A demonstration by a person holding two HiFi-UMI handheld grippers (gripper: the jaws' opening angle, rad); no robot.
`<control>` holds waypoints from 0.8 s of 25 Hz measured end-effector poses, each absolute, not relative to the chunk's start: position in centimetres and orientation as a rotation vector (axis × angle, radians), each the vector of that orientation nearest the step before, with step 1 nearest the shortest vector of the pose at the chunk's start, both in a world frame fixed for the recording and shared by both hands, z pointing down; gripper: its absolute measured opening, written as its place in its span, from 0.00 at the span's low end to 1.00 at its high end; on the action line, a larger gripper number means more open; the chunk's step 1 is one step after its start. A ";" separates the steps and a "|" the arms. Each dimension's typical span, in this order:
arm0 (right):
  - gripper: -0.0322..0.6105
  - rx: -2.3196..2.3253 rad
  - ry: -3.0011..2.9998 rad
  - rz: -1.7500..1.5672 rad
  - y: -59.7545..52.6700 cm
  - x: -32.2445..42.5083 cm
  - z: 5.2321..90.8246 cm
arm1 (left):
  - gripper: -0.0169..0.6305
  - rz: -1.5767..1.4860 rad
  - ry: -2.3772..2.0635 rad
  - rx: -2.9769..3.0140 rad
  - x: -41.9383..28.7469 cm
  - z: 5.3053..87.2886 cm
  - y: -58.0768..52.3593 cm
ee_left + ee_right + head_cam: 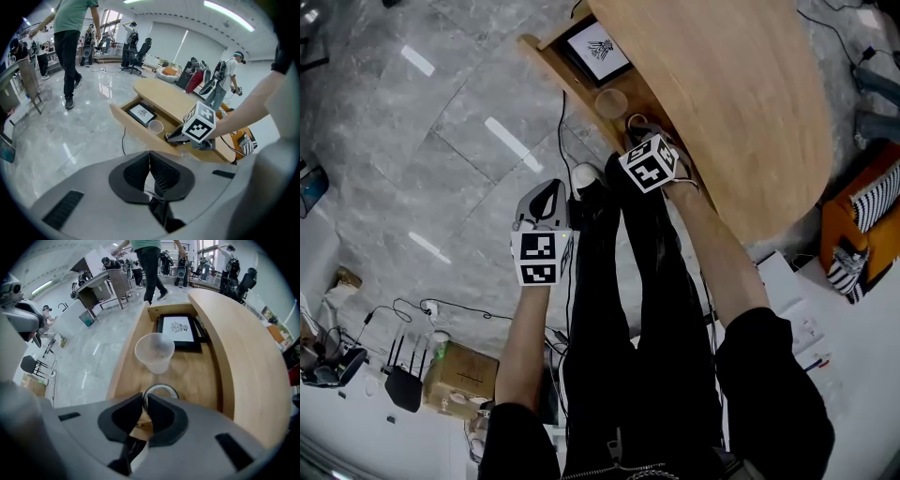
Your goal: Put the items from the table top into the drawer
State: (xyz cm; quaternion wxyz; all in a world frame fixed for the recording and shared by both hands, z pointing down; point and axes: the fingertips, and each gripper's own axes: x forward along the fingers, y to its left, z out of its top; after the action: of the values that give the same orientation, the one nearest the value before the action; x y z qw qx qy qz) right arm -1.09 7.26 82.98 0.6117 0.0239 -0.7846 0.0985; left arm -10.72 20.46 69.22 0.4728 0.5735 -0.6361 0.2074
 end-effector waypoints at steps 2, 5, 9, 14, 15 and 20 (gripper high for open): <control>0.12 0.064 -1.808 0.239 7.3 -1.1 83.1 | 0.05 0.507 -1.554 1.404 -10.7 69.3 20.6; 0.12 0.076 -1.808 0.247 7.3 -1.0 83.1 | 0.05 0.508 -1.557 1.401 -10.7 69.3 20.9; 0.12 0.083 -1.811 0.254 7.2 -0.8 82.9 | 0.05 0.511 -1.555 1.410 -10.3 69.2 20.8; 0.12 0.108 -1.836 0.281 7.2 -1.1 82.3 | 0.05 0.518 -1.554 1.428 -10.4 68.9 20.6; 0.12 0.117 -1.841 0.285 7.1 -1.1 82.2 | 0.05 0.519 -1.554 1.431 -10.4 68.8 20.5; 0.12 0.188 -1.912 0.297 6.5 -1.5 80.6 | 0.05 0.525 -1.559 1.450 -10.3 68.7 20.1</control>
State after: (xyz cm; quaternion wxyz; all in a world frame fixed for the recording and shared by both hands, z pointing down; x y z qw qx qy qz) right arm -1.49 6.45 80.57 0.5638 0.0799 -0.8123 0.1260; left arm -10.28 20.13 68.70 0.4568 0.5882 -0.6326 0.2128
